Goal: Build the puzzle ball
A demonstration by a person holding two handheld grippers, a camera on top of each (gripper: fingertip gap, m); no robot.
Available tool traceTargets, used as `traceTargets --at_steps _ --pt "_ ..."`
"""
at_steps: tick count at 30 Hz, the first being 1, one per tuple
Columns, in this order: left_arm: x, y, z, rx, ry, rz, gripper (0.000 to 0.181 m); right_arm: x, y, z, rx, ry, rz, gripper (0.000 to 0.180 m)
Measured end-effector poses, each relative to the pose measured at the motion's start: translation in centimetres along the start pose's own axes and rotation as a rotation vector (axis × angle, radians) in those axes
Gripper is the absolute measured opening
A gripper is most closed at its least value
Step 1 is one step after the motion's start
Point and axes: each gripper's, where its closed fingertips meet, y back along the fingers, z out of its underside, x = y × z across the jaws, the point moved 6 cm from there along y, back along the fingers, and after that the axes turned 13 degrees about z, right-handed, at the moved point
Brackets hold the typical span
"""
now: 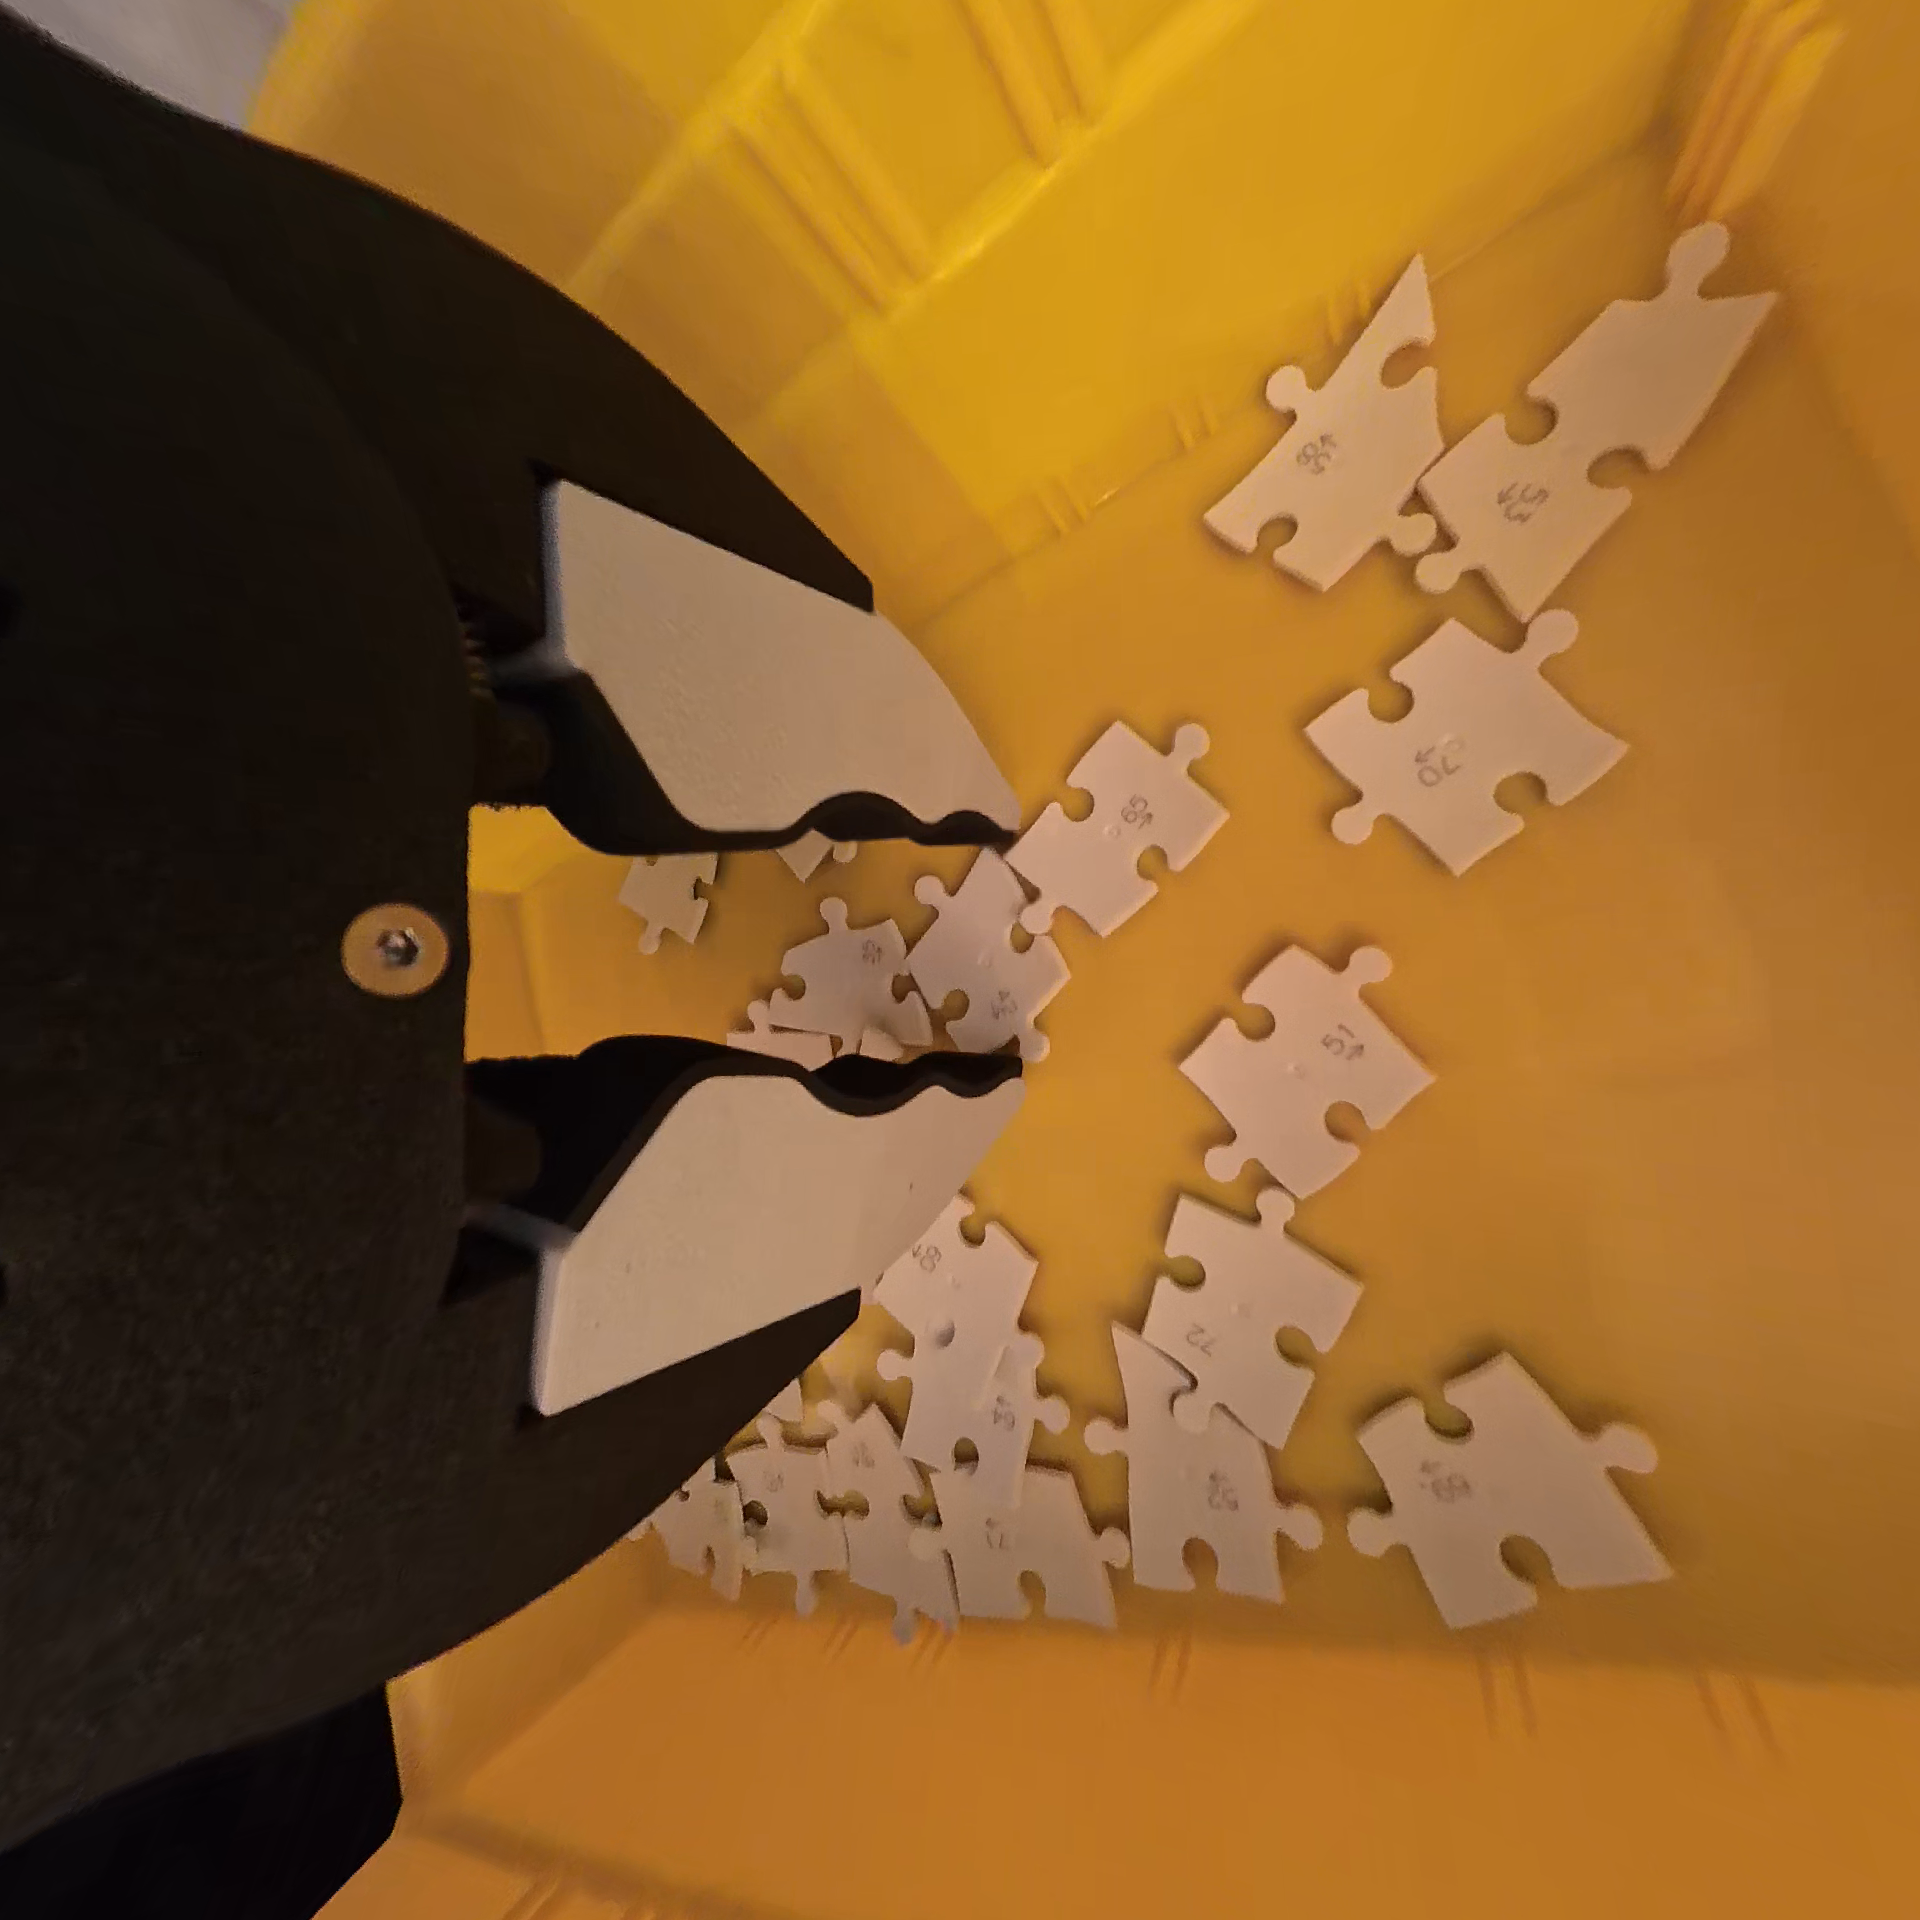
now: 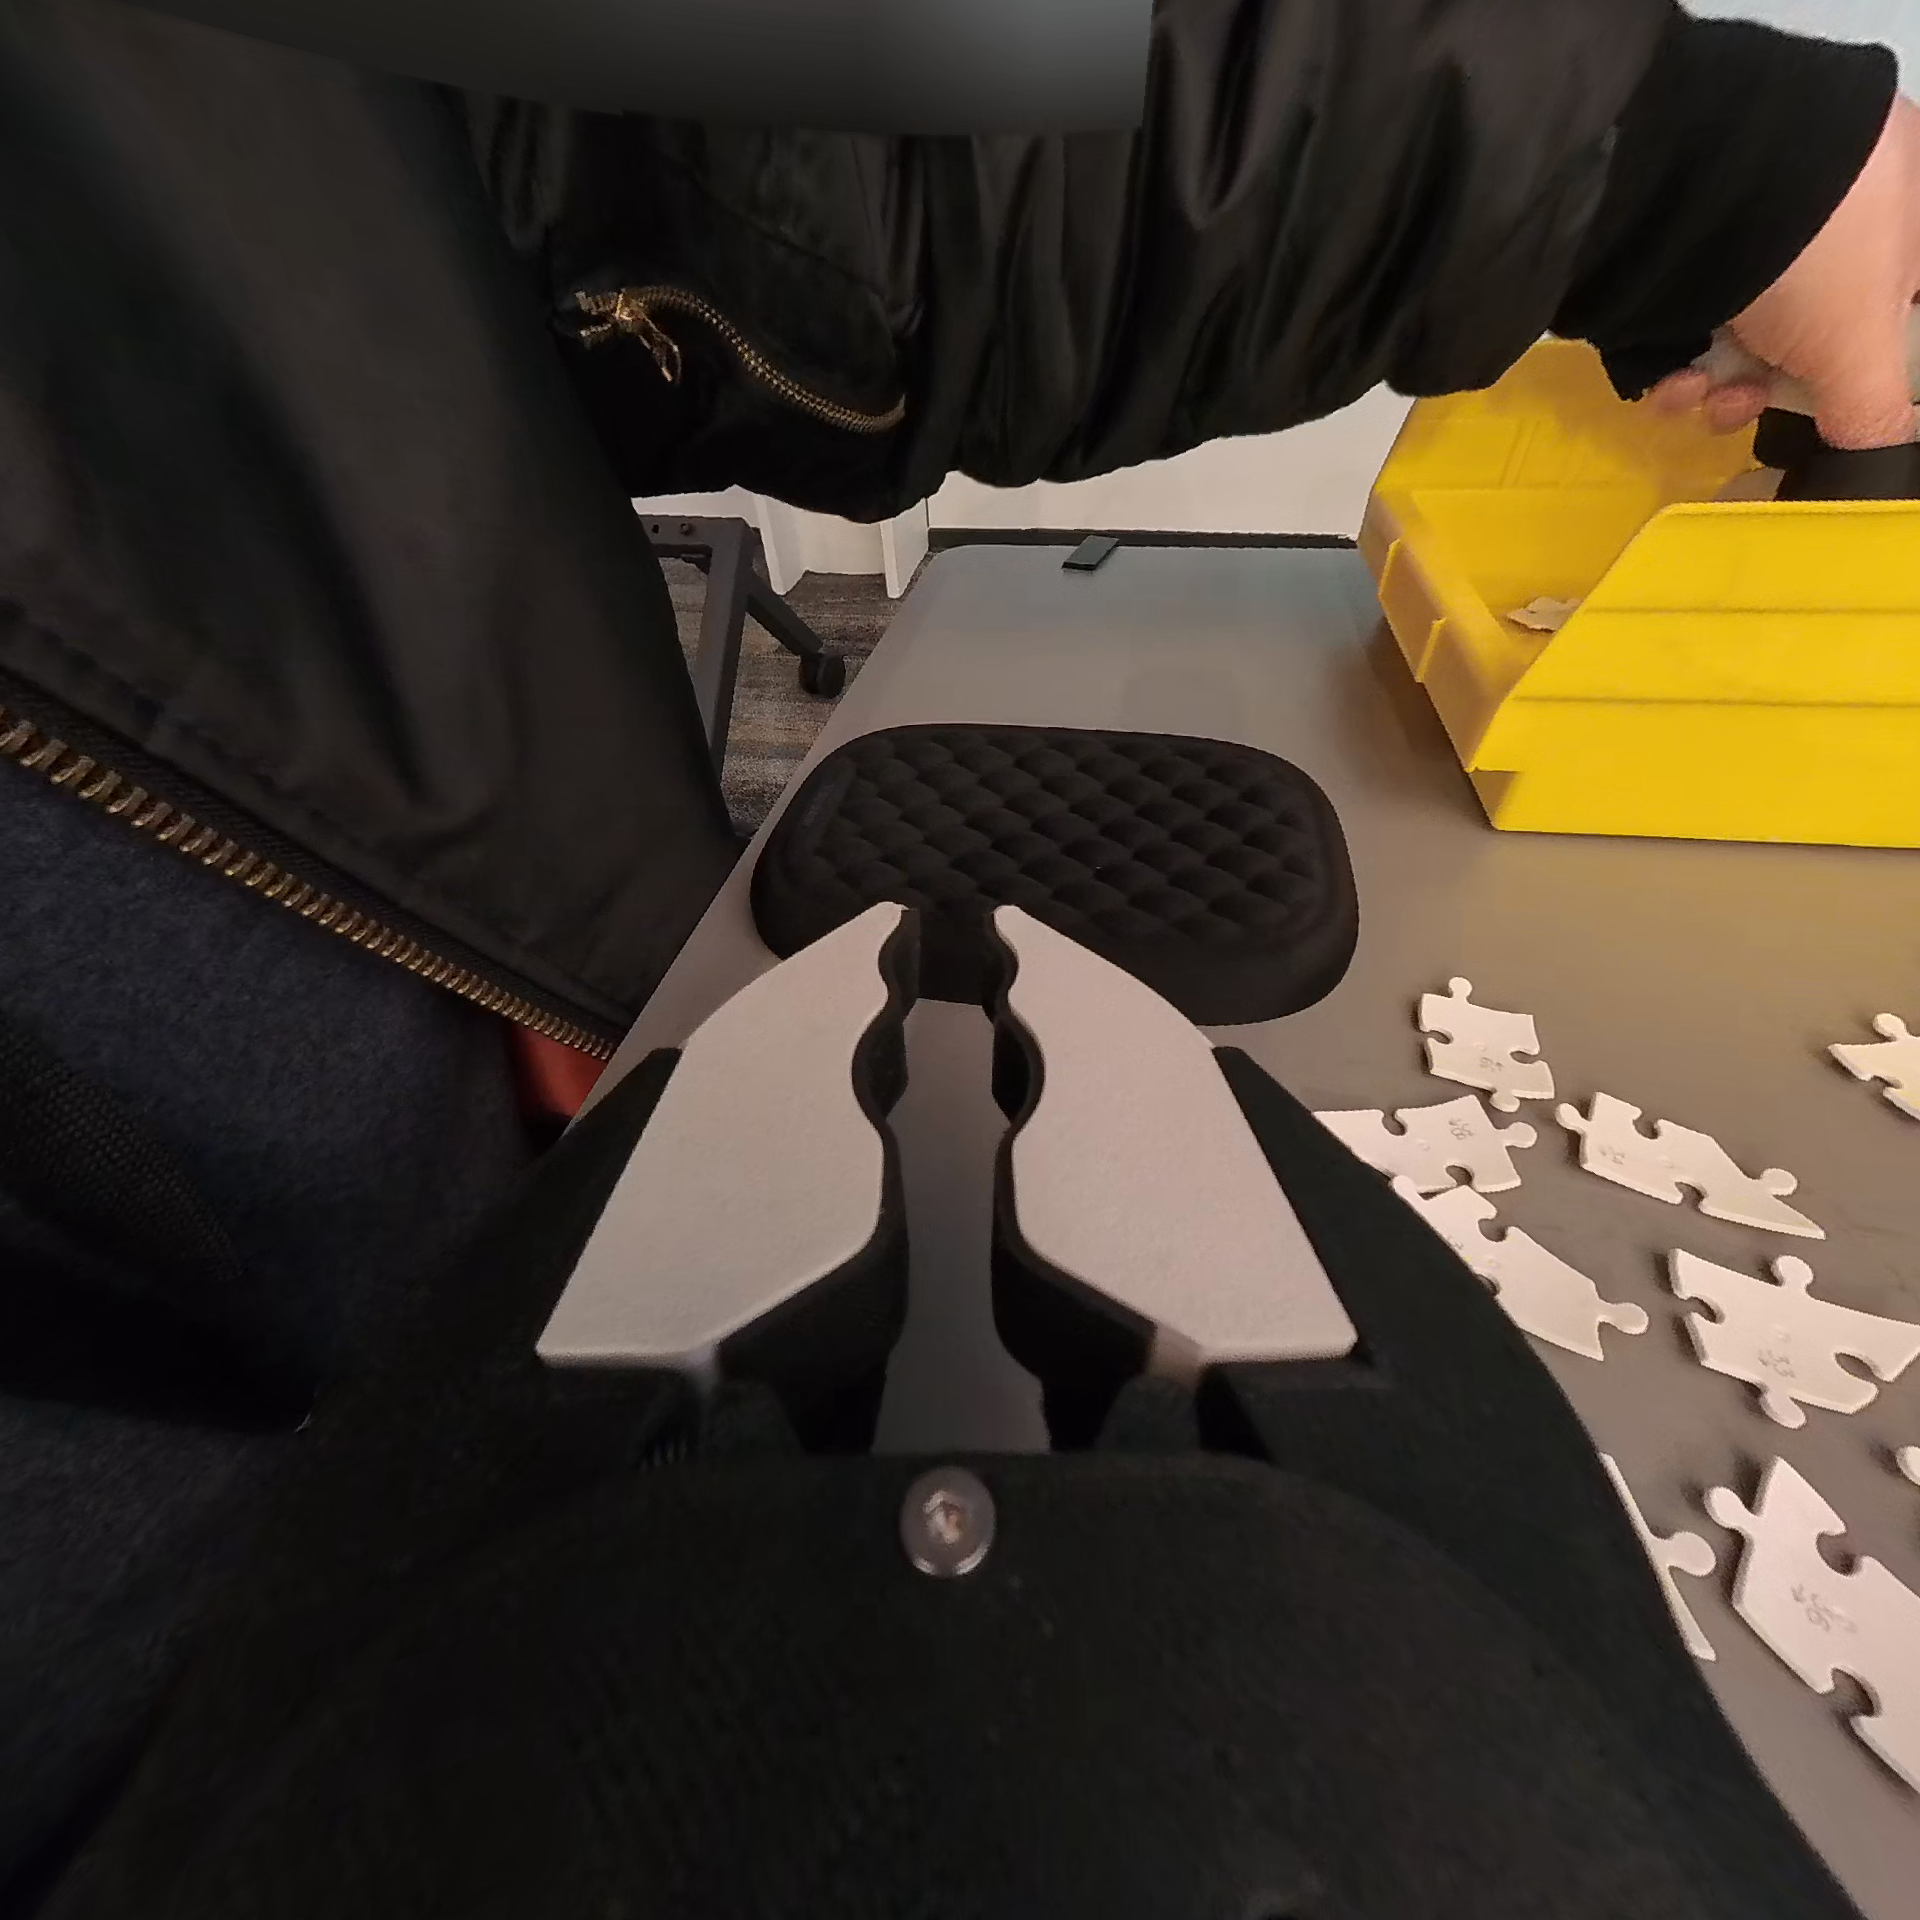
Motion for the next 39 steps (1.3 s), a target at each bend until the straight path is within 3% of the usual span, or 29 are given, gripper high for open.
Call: traceTargets --at_steps 7,12,16,19,23,28,39 --pt "-0.2 0.5 0.4 0.031 0.000 -0.015 0.037 0.0 0.0 0.0 -0.001 0.001 -0.001 0.012" --pt "1.2 5.1 0.0 0.182 -0.011 0.014 0.037 0.0 0.0 0.0 -0.004 -0.006 -0.004 0.012" --pt "9.7 11.2 -0.7 0.359 -0.157 0.124 0.037 0.0 -0.1 0.0 -0.009 0.001 -0.004 0.012" --pt "19.0 12.4 -1.1 0.381 -0.354 0.134 0.037 -0.1 -0.1 0.1 -0.014 0.011 -0.002 0.012" --pt "27.8 6.1 -1.9 0.217 -0.504 0.183 0.037 -0.3 -0.1 0.1 -0.016 0.023 0.001 0.012" --pt "29.4 -2.7 -4.7 0.082 -0.385 0.244 0.037 -0.7 -0.1 0.2 -0.030 0.059 -0.002 0.012" --pt "28.3 -5.7 -5.5 0.019 -0.325 0.192 0.037 -0.7 -0.1 0.2 -0.027 0.051 -0.012 0.012"
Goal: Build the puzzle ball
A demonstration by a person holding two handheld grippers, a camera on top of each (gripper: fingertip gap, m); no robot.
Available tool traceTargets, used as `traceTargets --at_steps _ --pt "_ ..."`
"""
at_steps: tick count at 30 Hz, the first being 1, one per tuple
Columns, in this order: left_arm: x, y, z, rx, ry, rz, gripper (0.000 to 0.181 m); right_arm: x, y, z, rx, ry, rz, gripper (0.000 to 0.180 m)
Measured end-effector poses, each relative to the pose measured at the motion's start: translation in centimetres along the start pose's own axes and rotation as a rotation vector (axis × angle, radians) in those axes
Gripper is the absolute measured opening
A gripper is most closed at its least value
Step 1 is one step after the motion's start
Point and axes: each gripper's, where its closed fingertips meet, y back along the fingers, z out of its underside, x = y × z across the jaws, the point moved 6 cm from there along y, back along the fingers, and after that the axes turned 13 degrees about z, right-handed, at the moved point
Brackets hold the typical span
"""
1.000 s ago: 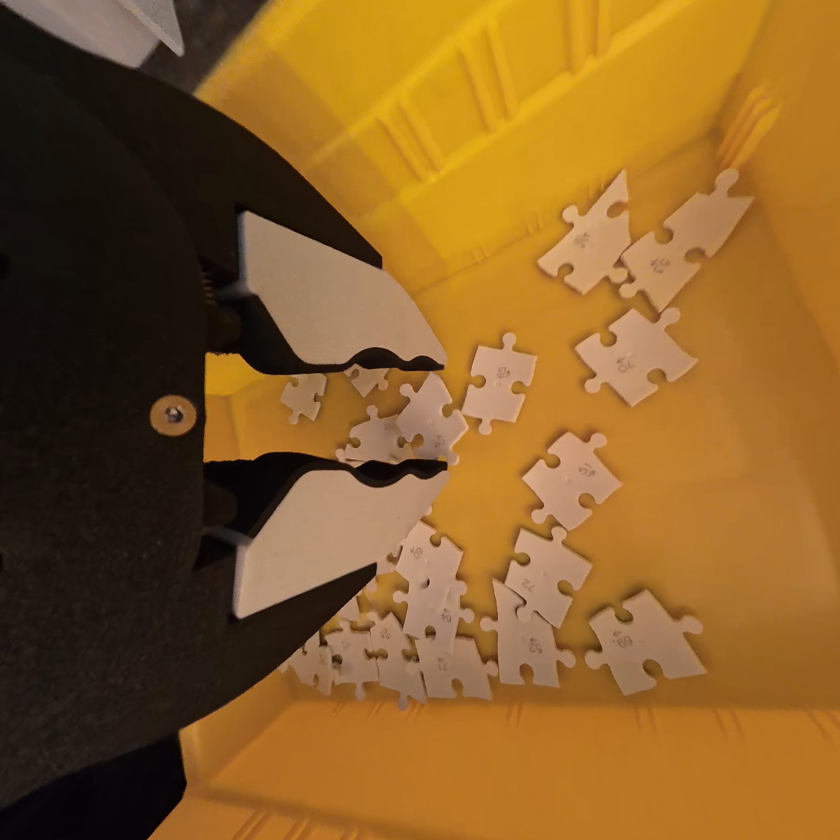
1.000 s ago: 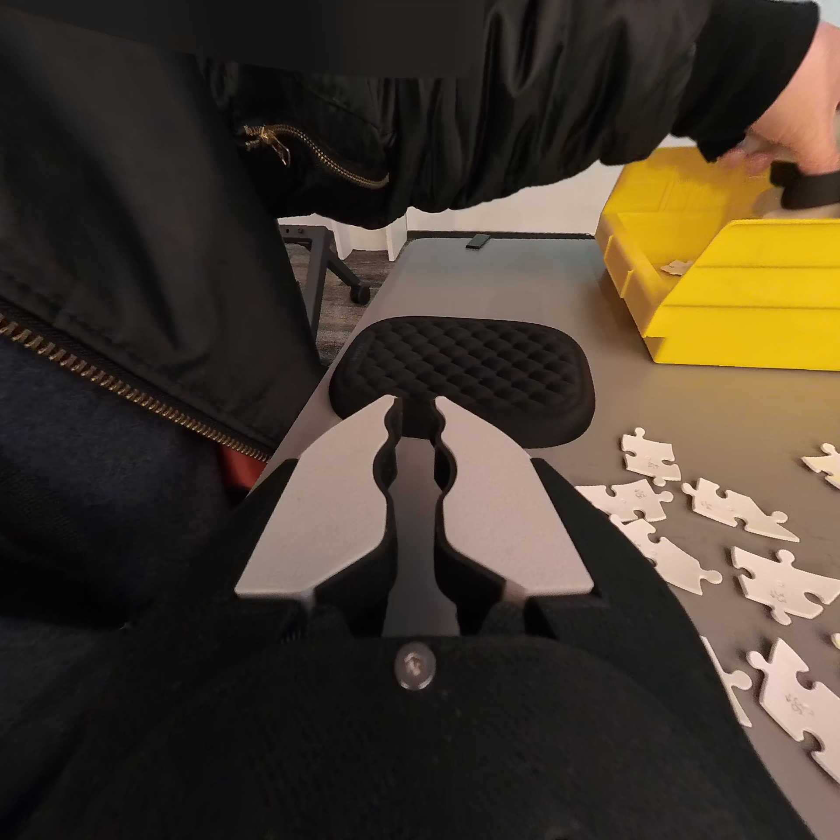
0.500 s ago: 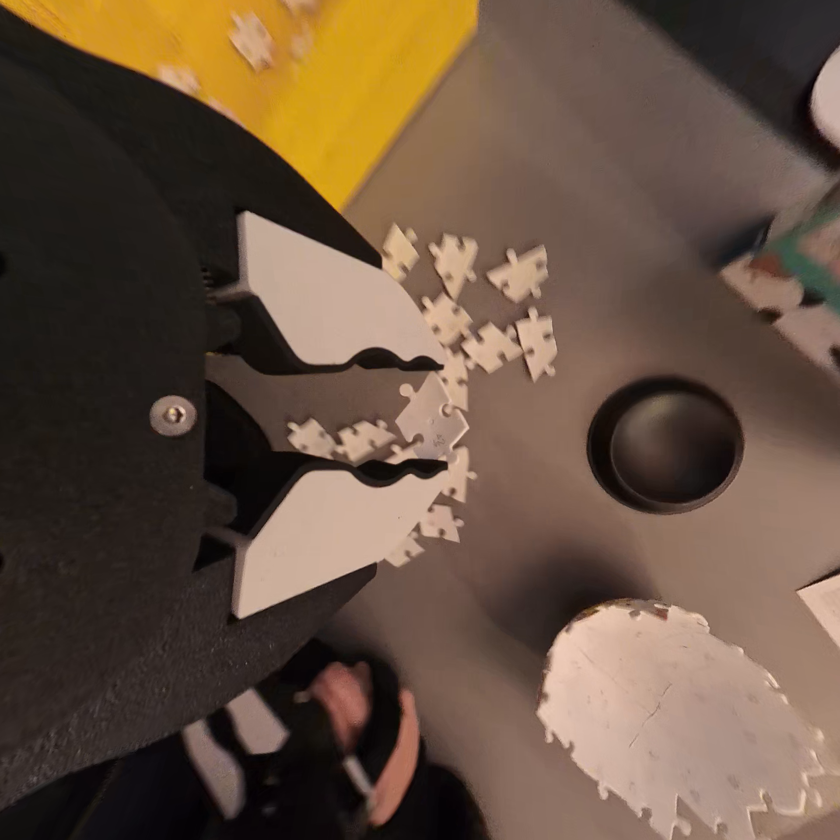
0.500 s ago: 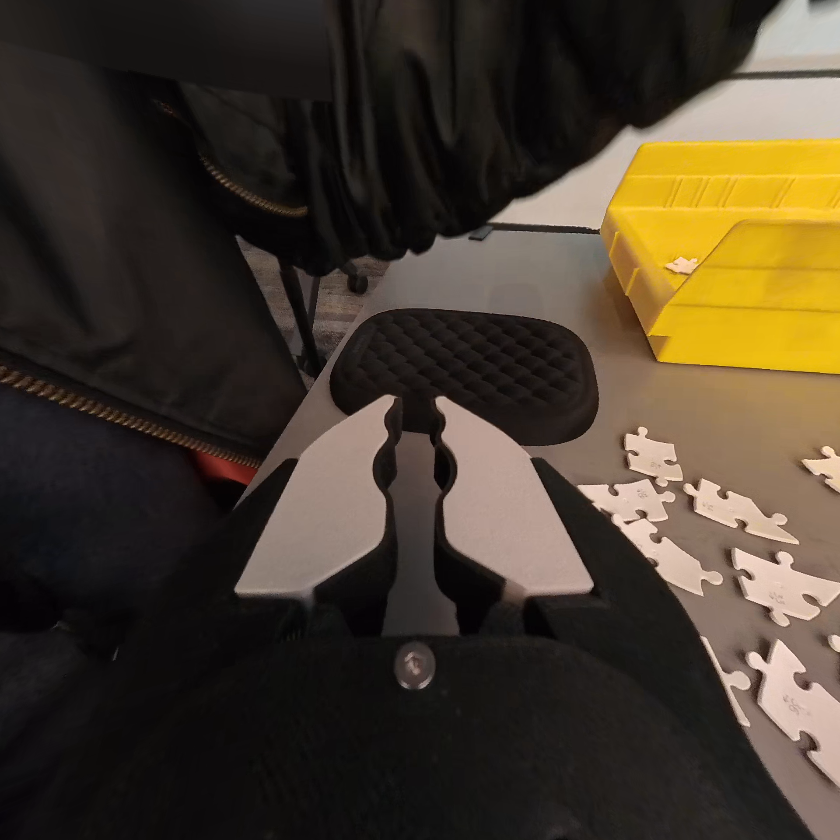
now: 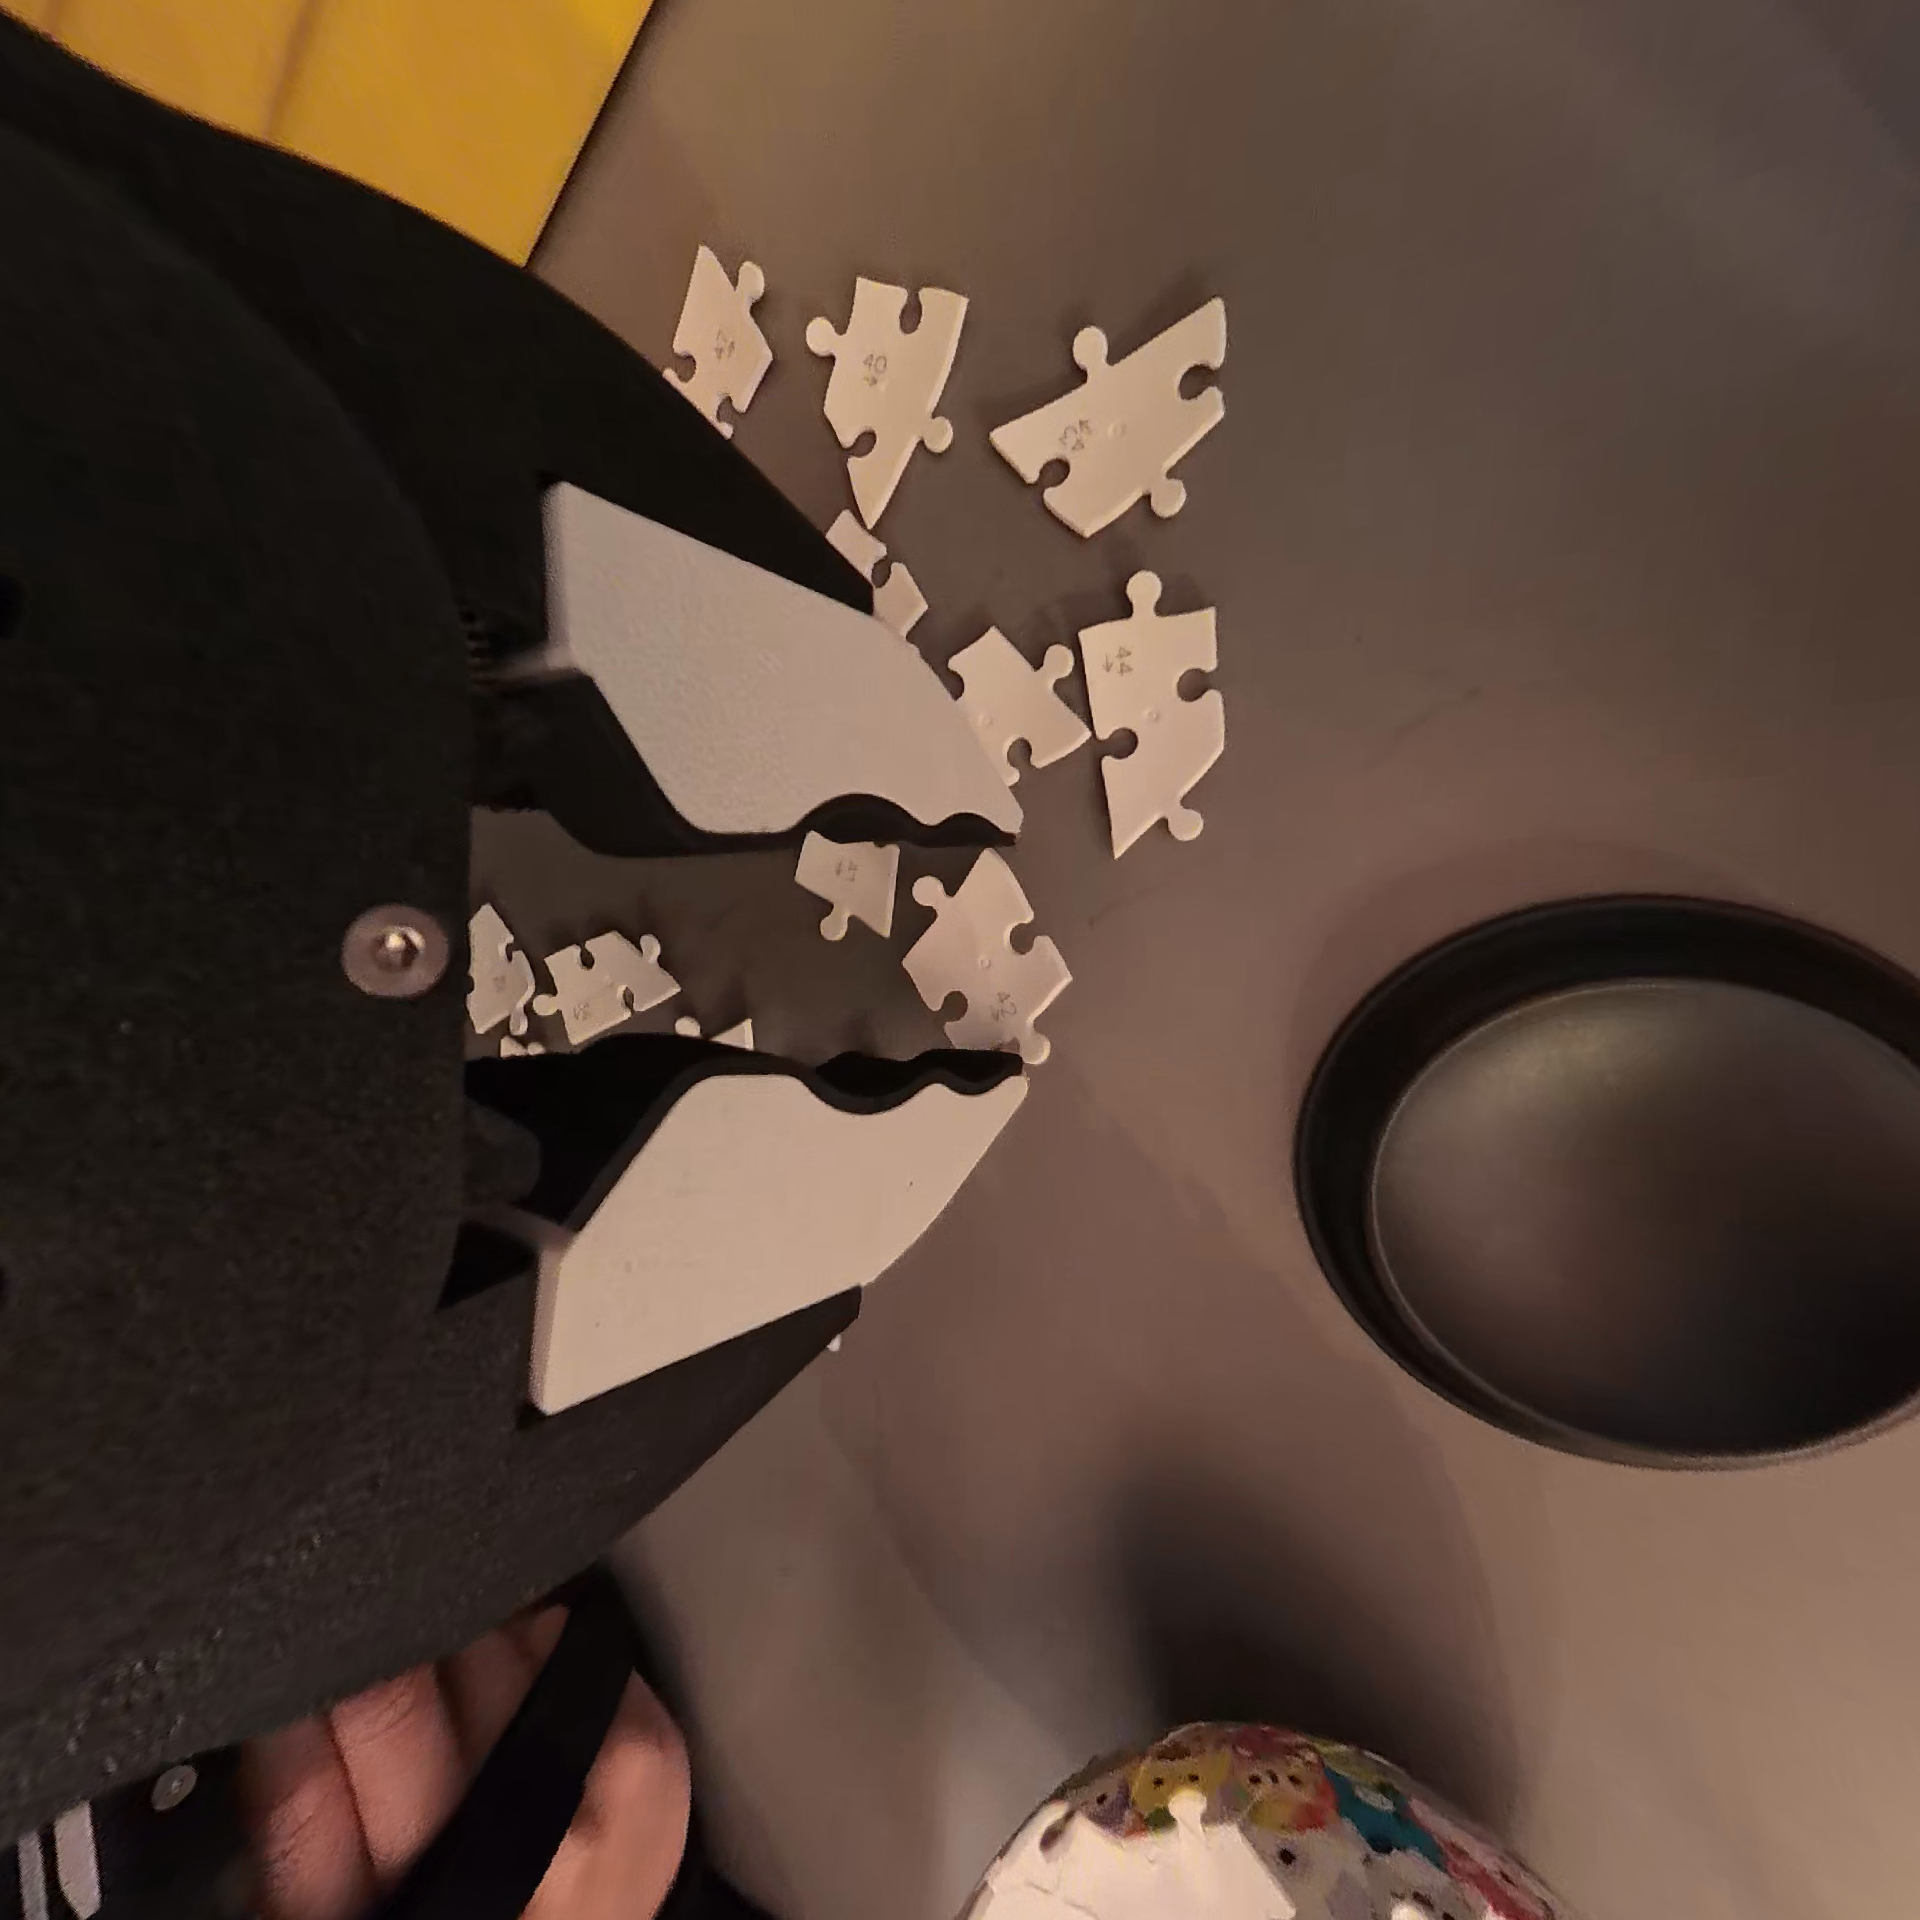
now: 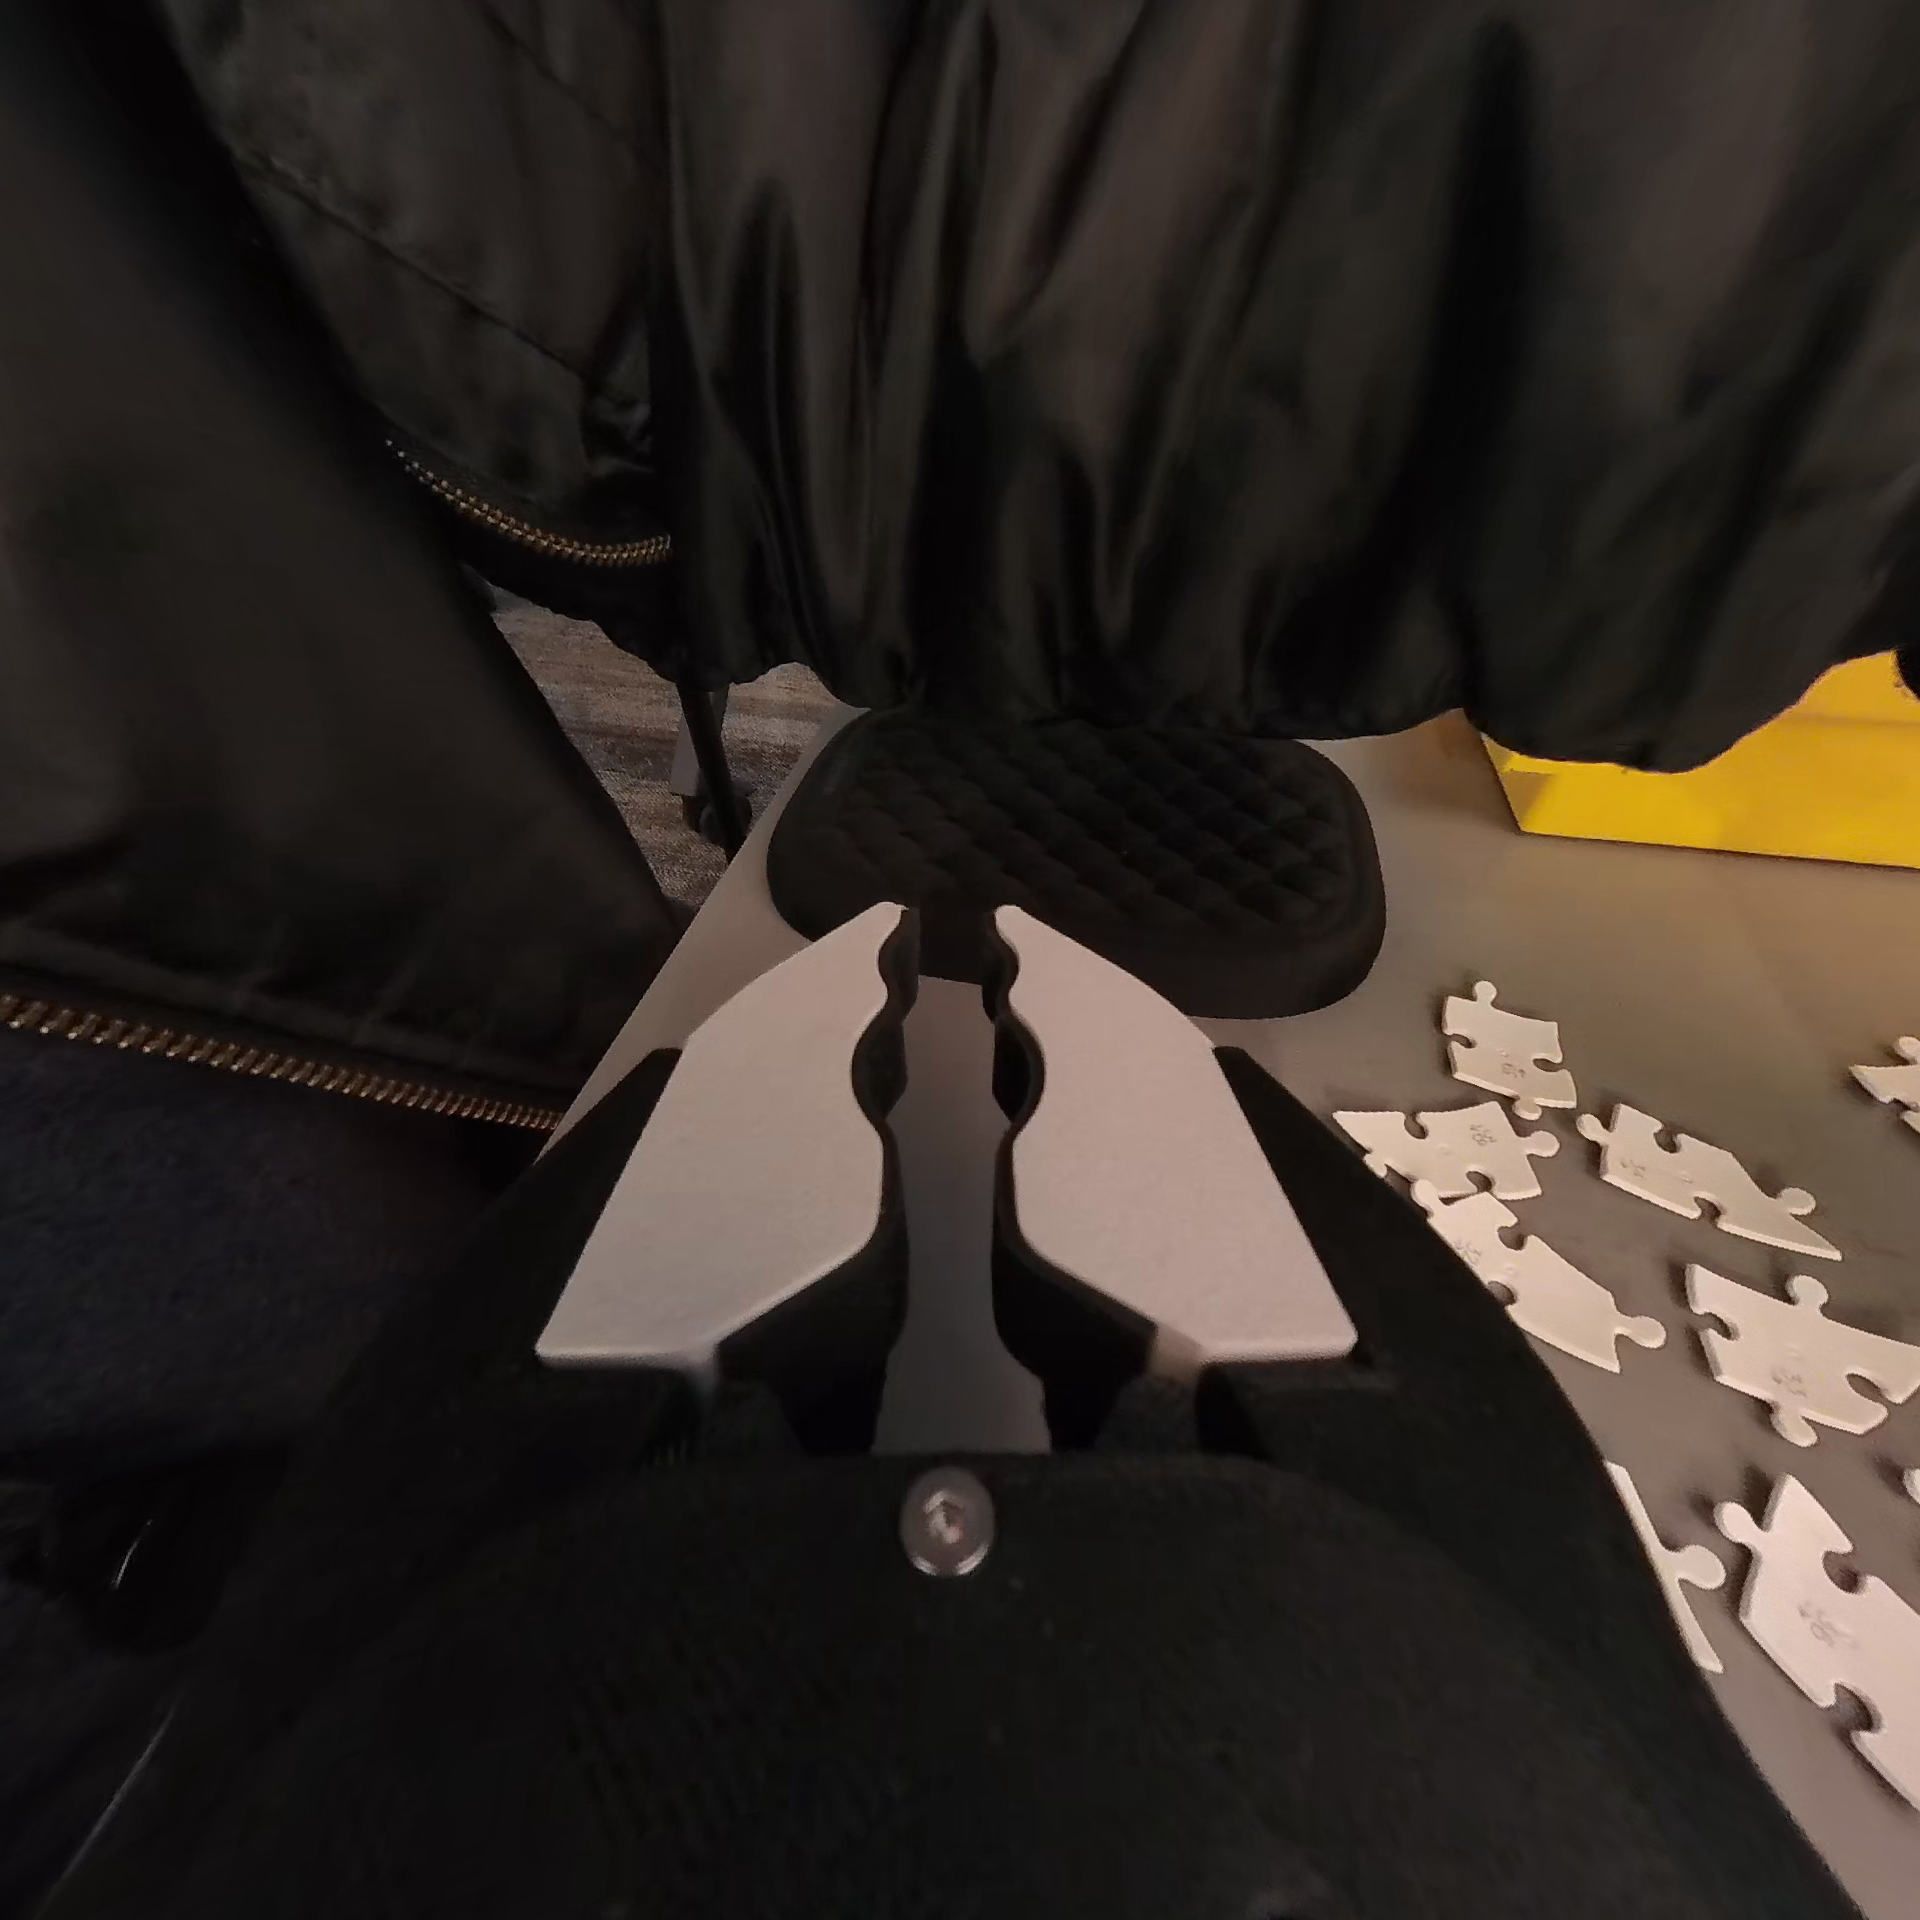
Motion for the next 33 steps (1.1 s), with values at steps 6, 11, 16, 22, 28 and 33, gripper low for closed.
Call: traceTargets --at_steps 6,11,16,22,28,33 --pt "-0.4 -0.6 -0.1 0.005 -0.001 -0.013 0.037 0.0 0.0 0.0 -0.001 -0.001 0.000 0.012" --pt "-0.4 -0.7 -0.1 -0.002 -0.010 -0.031 0.049 0.0 0.0 0.0 0.000 0.004 0.004 0.012" --pt "0.6 2.9 0.0 0.083 -0.055 -0.040 0.053 -0.3 0.1 0.0 -0.001 0.008 -0.001 0.013" --pt "-0.9 16.9 3.8 0.371 -0.117 -0.203 0.046 -0.5 0.1 0.0 -0.003 0.010 -0.008 0.013" --pt "-12.2 20.7 11.7 0.176 0.118 -0.267 0.044 0.0 -0.1 0.0 -0.005 -0.030 -0.026 0.013" --pt "-18.6 16.5 14.5 -0.038 0.167 -0.216 0.042 -0.1 0.0 -0.1 0.010 -0.024 -0.025 0.014"
